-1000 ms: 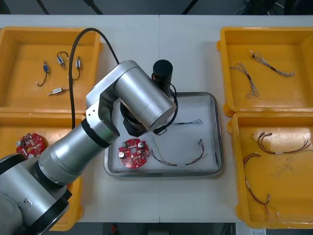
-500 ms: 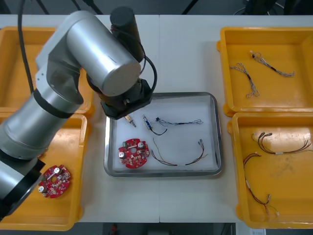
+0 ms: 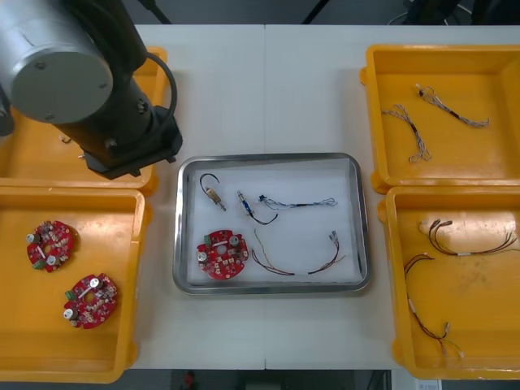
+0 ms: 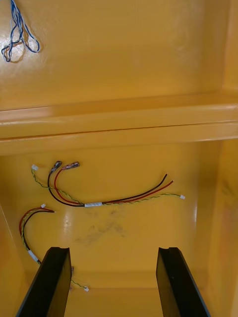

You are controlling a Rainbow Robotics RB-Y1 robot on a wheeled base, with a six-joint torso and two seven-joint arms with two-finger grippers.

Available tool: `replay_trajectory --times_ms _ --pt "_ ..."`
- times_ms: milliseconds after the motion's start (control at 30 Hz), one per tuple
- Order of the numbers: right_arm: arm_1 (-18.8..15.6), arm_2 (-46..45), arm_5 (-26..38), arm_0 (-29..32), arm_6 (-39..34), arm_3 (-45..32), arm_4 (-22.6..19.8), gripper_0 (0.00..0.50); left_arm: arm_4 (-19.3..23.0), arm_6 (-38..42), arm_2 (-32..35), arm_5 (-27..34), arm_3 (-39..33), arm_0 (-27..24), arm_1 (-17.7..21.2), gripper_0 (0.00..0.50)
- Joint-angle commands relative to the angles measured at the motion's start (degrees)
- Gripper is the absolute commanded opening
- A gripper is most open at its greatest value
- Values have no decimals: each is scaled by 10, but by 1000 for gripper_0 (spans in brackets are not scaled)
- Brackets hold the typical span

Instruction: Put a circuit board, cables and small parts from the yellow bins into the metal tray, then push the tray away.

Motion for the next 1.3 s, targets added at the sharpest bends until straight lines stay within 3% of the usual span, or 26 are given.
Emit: replay_trajectory --times_ms 33,367,633,867,1100,1300 --pt "-25 -17 -4 3 -6 -5 -2 500 66 -43 34 5 -37 -26 87 500" --pt "-25 -17 -4 3 -6 -5 -2 500 158 -96 45 -12 -47 -15 200 500" --pt "-15 -9 0 2 5 -10 -9 500 176 -163 89 -70 -80 77 282 500" --pt "-15 36 -1 -24 23 -41 -17 500 185 -209 156 -83 -94 168 317 500" --pt "-15 99 -11 -57 40 -86 -31 500 182 -213 219 -140 -100 275 332 500" --pt "-15 168 -32 -91 55 -123 -43 500 154 -227 231 -166 -105 317 341 500"
